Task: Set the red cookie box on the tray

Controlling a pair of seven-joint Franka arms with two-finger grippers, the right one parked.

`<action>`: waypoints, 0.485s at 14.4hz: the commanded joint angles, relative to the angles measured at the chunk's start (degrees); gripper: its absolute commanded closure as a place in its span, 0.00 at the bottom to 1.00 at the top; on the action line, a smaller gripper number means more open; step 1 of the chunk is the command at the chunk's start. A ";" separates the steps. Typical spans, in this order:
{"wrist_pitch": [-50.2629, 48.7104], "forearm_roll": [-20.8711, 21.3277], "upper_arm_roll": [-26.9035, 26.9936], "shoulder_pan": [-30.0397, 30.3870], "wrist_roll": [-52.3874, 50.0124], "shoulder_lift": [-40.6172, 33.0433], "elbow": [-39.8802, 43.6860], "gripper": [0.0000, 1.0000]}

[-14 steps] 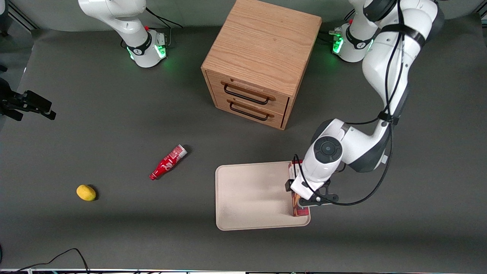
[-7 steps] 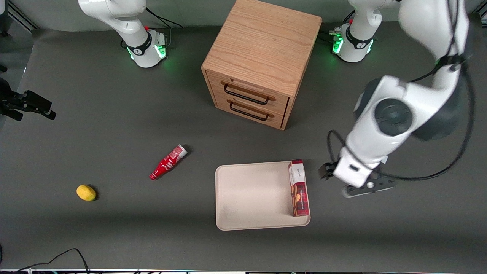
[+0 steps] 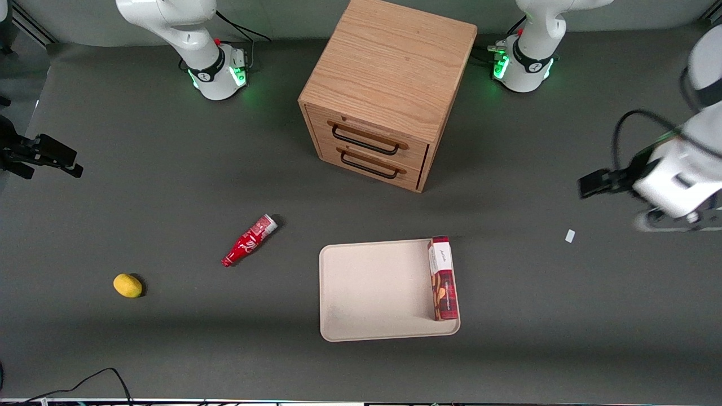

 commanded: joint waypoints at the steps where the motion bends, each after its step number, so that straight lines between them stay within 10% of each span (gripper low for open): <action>1: 0.44 -2.49 5.61 -1.36 5.95 -12.61 -13.83 0.00; 7: -0.08 -2.49 8.08 -1.89 7.81 -18.10 -18.71 0.00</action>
